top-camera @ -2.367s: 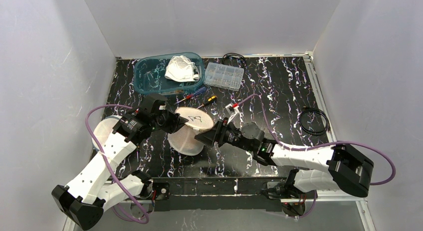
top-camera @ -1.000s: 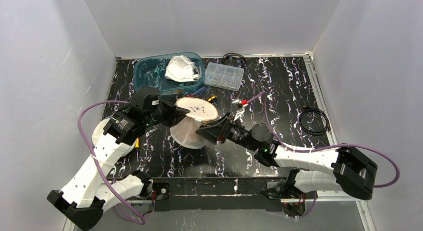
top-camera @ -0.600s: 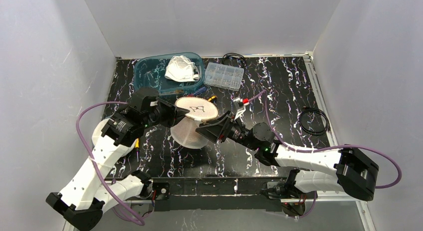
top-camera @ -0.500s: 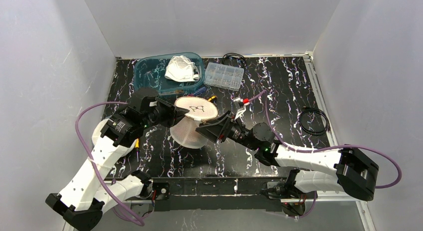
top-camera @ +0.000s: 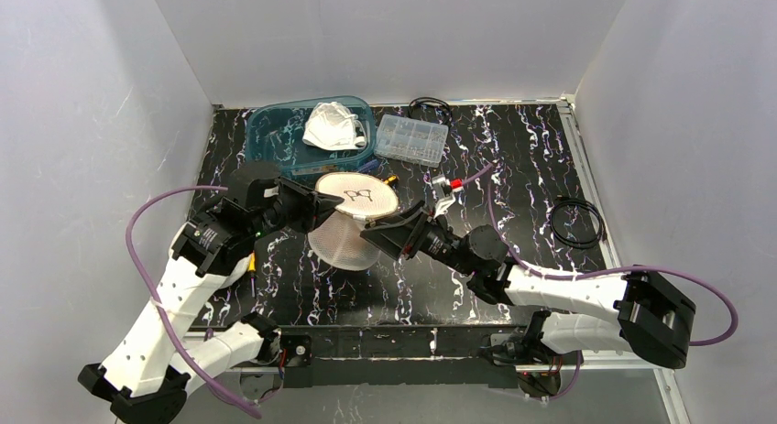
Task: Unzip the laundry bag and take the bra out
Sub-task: Unzip the laundry bag at the center of the board.
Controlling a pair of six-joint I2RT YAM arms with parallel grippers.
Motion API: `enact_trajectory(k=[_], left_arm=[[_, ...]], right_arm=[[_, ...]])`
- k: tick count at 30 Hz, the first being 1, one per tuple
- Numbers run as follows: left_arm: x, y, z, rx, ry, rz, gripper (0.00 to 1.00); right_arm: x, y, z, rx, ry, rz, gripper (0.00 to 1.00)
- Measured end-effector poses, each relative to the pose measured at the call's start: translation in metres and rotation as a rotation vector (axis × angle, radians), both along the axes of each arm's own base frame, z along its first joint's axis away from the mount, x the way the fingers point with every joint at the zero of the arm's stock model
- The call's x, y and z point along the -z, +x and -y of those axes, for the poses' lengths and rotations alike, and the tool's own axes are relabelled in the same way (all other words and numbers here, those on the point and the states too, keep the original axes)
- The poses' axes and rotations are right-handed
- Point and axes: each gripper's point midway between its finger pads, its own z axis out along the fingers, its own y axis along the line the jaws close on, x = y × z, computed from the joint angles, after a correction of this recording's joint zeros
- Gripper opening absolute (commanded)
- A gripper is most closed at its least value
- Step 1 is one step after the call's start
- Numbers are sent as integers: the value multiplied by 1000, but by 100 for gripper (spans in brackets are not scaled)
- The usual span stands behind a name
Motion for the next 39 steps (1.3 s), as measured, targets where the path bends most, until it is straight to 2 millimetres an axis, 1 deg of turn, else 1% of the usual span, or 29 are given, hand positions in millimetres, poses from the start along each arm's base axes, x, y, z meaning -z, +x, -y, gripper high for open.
enact_trajectory(k=[6,12,19,30,39], left_arm=[[0,-2,-2,-3,2,0,0],[1,-2,-2,-3,5,-5,0],[-3,-3,-3,-3,2,0,0],[-3,-3,-3,-3,2,0,0],[-3,-3,-3,-3,2,0,0]], right_arm=[[-8,-2,1,-7,28,17,63],[-14,-6,4,-20,40,30,59],[-14,-6,4,-21,35,28,53],[-10,-2,3,-3,14,13,38],[-7,2,3,17,3,3,23]])
